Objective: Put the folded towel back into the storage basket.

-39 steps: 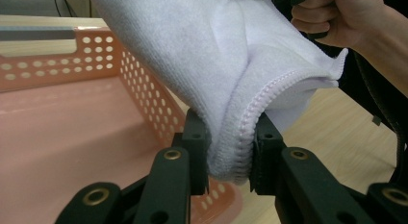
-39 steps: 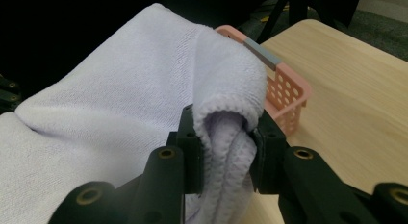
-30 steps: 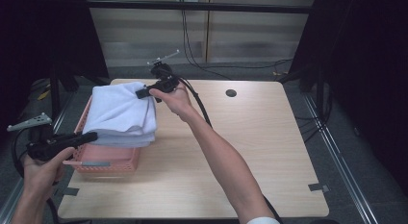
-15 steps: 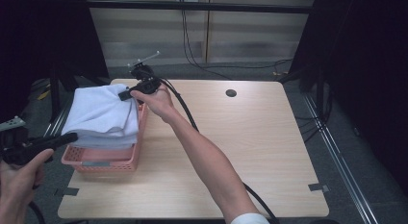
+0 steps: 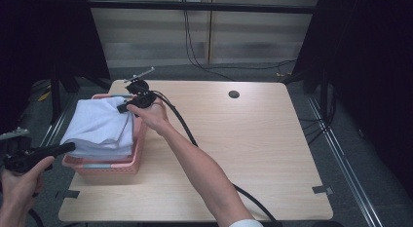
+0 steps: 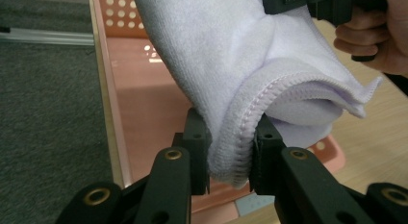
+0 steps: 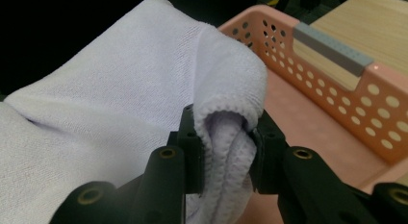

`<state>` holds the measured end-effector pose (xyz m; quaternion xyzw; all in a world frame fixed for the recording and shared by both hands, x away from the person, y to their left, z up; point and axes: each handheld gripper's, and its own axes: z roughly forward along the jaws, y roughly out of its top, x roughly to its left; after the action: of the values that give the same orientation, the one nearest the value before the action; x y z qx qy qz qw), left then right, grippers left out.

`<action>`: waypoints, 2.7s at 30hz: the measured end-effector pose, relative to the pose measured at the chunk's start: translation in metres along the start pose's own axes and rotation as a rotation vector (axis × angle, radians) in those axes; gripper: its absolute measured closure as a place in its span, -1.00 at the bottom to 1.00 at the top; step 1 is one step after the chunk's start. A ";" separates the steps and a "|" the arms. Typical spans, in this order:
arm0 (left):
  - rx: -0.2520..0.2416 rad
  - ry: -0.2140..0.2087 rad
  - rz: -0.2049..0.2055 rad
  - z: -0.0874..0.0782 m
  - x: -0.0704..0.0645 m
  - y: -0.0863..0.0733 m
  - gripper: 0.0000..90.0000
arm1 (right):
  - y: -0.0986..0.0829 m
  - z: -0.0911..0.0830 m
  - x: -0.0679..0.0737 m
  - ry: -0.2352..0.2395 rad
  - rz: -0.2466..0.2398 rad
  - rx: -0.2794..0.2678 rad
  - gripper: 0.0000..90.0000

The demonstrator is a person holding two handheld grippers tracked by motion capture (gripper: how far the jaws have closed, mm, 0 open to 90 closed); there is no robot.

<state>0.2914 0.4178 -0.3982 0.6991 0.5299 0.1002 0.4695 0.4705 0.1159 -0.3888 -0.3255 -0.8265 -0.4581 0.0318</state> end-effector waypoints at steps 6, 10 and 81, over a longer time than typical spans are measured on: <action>0.052 0.047 0.032 0.014 -0.007 -0.004 0.63 | -0.012 0.010 -0.008 -0.022 0.010 0.028 0.58; 0.075 0.075 0.037 0.021 -0.007 -0.005 0.61 | -0.019 0.015 -0.014 -0.025 0.032 0.029 0.57; 0.209 -0.095 0.277 0.136 -0.207 -0.075 -0.45 | -0.291 -0.305 -0.045 -0.278 0.048 -0.139 -0.23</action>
<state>0.2430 0.1702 -0.4550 0.8144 0.4131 0.0753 0.4004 0.2662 -0.2518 -0.4428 -0.4068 -0.7813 -0.4638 -0.0948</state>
